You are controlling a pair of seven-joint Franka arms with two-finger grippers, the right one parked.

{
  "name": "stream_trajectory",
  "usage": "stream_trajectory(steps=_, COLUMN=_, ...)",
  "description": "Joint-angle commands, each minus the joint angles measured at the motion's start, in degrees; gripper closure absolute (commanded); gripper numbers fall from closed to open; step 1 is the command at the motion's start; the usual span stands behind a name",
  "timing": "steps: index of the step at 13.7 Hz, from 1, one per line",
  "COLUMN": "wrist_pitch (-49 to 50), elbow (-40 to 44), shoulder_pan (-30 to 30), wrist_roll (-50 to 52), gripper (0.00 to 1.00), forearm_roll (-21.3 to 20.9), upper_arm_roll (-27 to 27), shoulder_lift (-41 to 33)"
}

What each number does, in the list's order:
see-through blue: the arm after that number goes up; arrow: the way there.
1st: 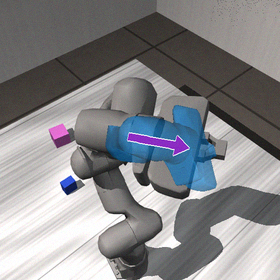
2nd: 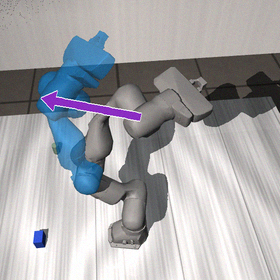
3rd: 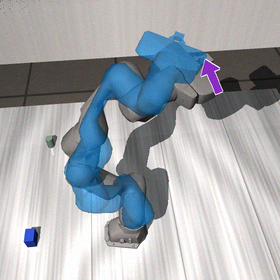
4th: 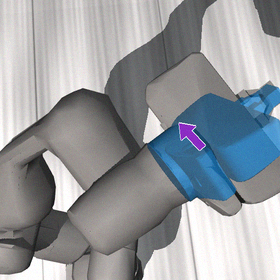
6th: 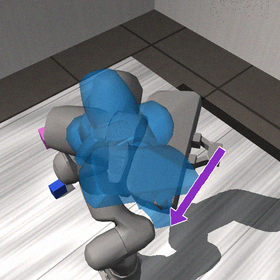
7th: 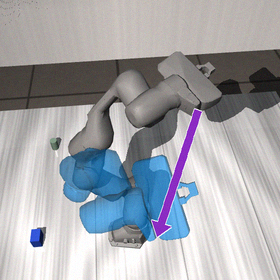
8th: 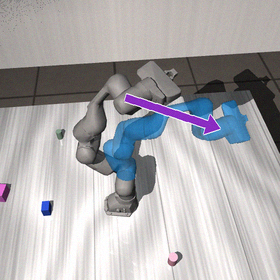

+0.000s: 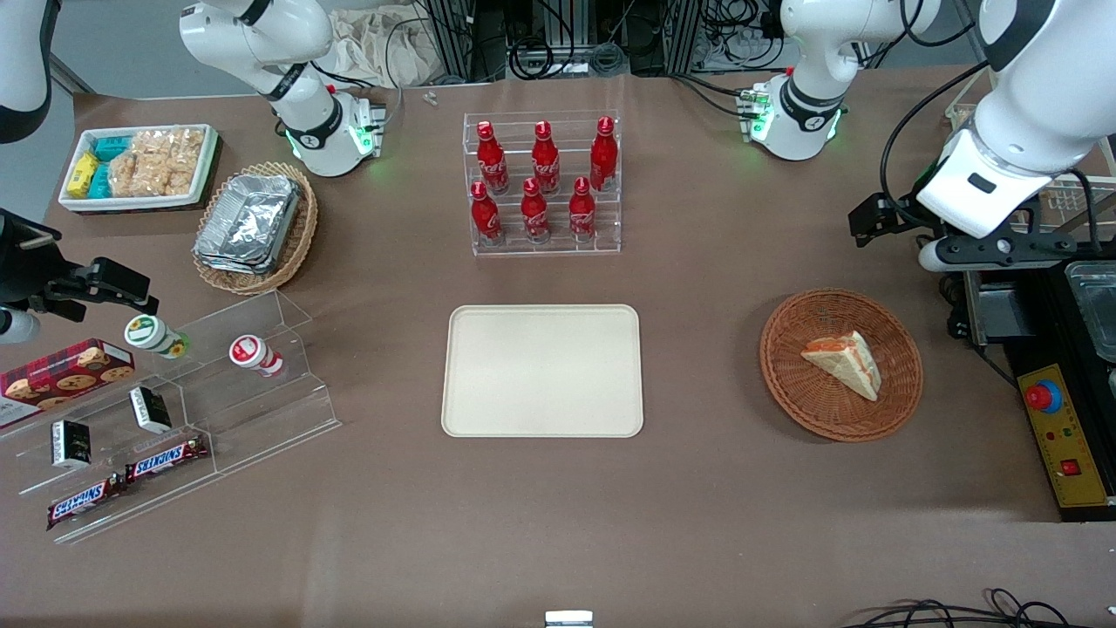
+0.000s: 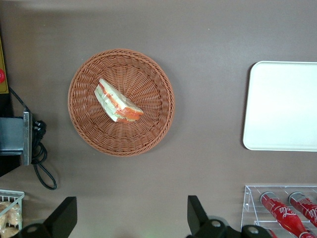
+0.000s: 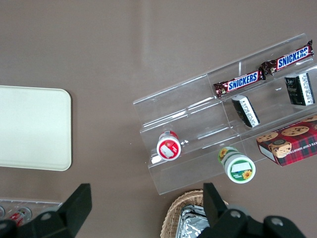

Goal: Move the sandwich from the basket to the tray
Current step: 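Move the left gripper over the wicker basket toward the sandwich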

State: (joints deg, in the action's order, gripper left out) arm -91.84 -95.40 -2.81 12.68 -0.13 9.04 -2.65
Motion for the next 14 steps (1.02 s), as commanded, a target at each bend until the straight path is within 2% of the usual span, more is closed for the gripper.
stream_trajectory(steps=1, wrist_pitch=3.15, elbow=1.45, shoulder_pan=-0.97, wrist_roll=-0.29, gripper=0.00, forearm_roll=-0.13, upper_arm_roll=-0.87, shoulder_lift=-0.24)
stream_trajectory(steps=3, wrist_pitch=3.25, elbow=1.62, shoulder_pan=-0.80, wrist_roll=1.98, gripper=0.00, forearm_roll=-0.14, upper_arm_roll=-0.87, shoulder_lift=0.10)
stream_trajectory(steps=7, wrist_pitch=2.55, elbow=0.75, shoulder_pan=-0.45, wrist_roll=22.43, gripper=0.00, forearm_roll=-0.23, upper_arm_roll=-0.87, shoulder_lift=1.24)
stream_trajectory(steps=9, wrist_pitch=-1.38, elbow=-0.57, shoulder_pan=0.51, wrist_roll=30.70, gripper=0.00, forearm_roll=-0.49, upper_arm_roll=-1.04, shoulder_lift=2.12)
stream_trajectory(steps=11, wrist_pitch=-5.69, elbow=-5.12, shoulder_pan=2.10, wrist_roll=34.24, gripper=0.00, forearm_roll=-0.58, upper_arm_roll=-1.04, shoulder_lift=2.30)
stream_trajectory(steps=14, wrist_pitch=-13.60, elbow=-13.82, shoulder_pan=7.36, wrist_roll=34.26, gripper=0.00, forearm_roll=-0.58, upper_arm_roll=-0.95, shoulder_lift=1.59)
